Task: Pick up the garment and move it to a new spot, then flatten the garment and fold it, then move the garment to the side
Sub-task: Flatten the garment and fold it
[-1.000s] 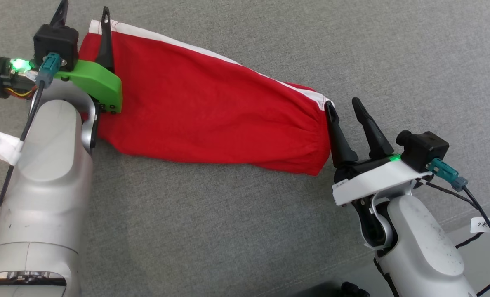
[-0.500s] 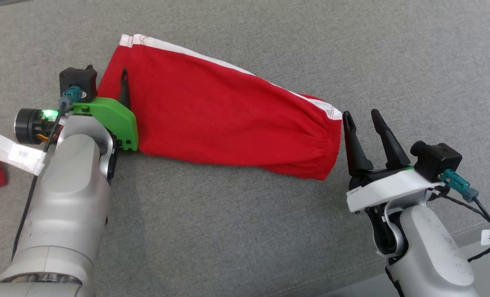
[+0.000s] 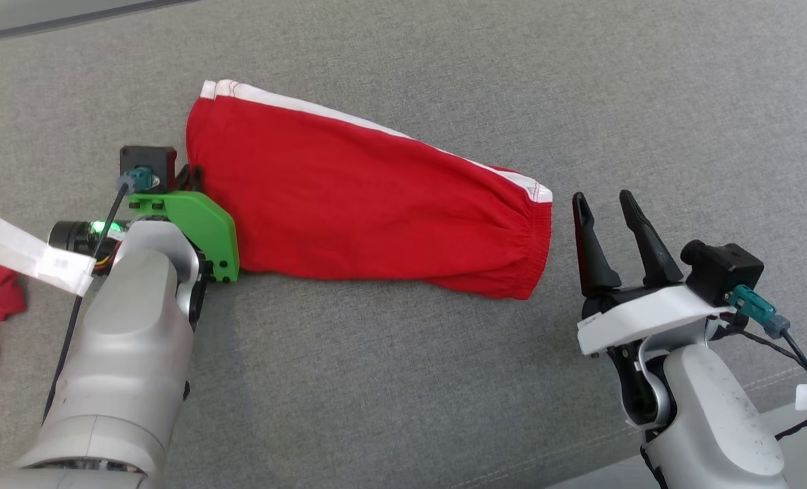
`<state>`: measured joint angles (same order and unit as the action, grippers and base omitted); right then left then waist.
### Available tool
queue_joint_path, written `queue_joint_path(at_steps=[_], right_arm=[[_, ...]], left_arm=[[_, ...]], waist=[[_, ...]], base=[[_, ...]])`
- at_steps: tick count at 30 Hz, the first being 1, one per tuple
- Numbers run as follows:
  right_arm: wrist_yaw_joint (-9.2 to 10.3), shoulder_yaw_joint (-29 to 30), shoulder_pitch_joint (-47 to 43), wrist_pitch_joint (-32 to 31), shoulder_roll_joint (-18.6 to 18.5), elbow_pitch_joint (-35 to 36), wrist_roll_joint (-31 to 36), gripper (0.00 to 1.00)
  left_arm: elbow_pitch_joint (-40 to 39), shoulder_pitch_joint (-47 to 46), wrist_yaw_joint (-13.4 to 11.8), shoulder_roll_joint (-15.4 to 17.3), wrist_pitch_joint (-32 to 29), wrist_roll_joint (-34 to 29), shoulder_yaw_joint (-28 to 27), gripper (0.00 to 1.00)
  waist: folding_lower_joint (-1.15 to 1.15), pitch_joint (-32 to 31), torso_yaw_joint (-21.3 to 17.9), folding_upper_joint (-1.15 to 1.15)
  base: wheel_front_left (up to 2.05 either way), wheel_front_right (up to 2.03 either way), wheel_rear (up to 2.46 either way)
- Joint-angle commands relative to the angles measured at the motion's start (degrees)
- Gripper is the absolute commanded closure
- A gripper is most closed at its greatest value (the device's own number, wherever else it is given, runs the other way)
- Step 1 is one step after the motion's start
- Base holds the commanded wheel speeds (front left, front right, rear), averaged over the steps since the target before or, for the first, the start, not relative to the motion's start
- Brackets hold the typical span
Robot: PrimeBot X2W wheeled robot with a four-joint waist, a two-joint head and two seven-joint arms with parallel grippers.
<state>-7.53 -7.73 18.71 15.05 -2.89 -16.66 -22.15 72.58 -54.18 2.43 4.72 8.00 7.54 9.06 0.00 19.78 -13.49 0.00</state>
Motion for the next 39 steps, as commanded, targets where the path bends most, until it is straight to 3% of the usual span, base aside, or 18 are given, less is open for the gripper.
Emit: queue_joint_path(at_steps=[1,19,21,22,30,39], right_arm=[[0.08,0.4,-0.9,0.2,-0.1,-0.3,0.5,0.0],[0.08,3.3,-5.8,0.2,-0.1,-2.8,5.2,0.0],[0.07,3.4,-5.9,0.2,-0.1,-3.0,5.6,0.0],[0.08,3.5,-6.0,0.2,-0.1,-3.1,5.9,0.0],[0.08,4.0,-7.3,0.2,-0.1,-3.5,7.7,0.0],[0.08,3.8,-10.6,0.2,-0.1,-4.9,7.8,0.0]], left_arm=[[0.8,2.3,-0.5,0.4,0.1,0.7,-0.2,1.0],[-0.2,16.2,-2.4,-1.4,6.9,7.3,-3.2,1.0],[-1.8,17.6,-2.6,-1.5,7.1,7.3,-2.9,0.04],[-3.8,18.3,-2.8,-1.6,7.1,7.6,-3.0,0.0],[-21.2,28.1,-6.0,-1.7,7.2,3.9,-3.3,0.0],[-37.7,41.5,-5.7,-1.7,7.1,0.5,-4.6,0.0]], waist=[[0.0,-1.1,0.5,0.0],[0.0,-10.5,6.6,0.0],[0.0,-10.8,7.0,0.0],[0.0,-11.0,7.3,0.0],[0.0,-13.2,8.8,0.0],[0.0,-17.9,10.9,0.0]], base=[[0.0,0.0,0.0],[0.0,0.0,0.0],[0.0,0.0,0.0],[0.0,0.0,0.0],[0.0,0.0,0.0],[0.0,0.0,0.0]])
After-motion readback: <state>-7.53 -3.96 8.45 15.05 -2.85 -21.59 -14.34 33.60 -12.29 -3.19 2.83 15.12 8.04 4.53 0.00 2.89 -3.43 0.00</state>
